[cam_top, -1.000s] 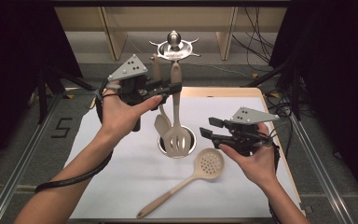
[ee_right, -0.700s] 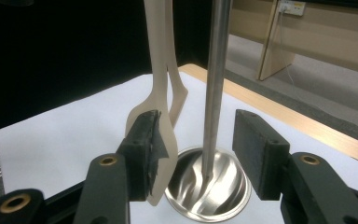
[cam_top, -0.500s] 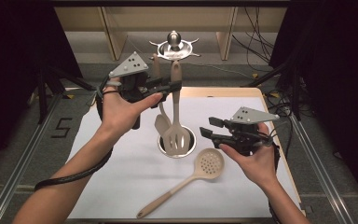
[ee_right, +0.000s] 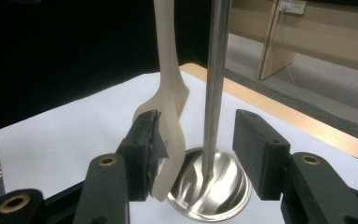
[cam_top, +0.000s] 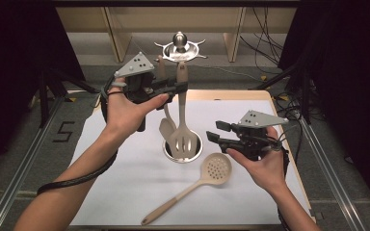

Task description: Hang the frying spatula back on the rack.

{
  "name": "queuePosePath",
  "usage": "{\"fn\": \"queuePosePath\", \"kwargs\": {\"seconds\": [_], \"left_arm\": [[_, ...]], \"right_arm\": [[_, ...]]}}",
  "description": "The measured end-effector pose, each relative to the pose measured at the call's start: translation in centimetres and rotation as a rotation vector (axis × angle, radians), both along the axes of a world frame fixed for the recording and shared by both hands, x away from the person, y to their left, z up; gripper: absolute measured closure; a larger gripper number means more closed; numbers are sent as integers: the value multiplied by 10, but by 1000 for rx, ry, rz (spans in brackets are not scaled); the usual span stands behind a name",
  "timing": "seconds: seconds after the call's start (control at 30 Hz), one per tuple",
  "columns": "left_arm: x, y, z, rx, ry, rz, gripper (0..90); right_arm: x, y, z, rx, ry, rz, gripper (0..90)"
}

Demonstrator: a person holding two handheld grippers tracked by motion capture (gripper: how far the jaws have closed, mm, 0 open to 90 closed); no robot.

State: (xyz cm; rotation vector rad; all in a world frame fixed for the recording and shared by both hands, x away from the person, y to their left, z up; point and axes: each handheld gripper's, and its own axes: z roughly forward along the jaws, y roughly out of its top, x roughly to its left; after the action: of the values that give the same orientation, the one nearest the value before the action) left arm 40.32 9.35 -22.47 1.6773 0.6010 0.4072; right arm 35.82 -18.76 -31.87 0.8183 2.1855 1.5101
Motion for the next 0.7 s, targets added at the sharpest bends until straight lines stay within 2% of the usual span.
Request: {"fn": "queuePosePath", "kwargs": {"seconds": [0.17, 0.27, 0.37, 0.43, 0.7], "left_arm": [[3, 0, 0, 3, -8, -1, 708], [4, 0, -1, 2, -7, 0, 708], [5, -1, -1, 1, -3, 4, 708], [5, 0, -1, 3, -5, 4, 708], [7, -1, -2, 5, -4, 7, 708]], "right_arm": [[-1, 0, 0, 6, 20, -8, 515], [0, 0, 0, 6, 6, -1, 515], [1, -1, 0, -3, 9, 3, 515], [1, 0, -1, 10, 22, 10, 515], [0, -1, -1, 0, 22, 3, 515]]}}
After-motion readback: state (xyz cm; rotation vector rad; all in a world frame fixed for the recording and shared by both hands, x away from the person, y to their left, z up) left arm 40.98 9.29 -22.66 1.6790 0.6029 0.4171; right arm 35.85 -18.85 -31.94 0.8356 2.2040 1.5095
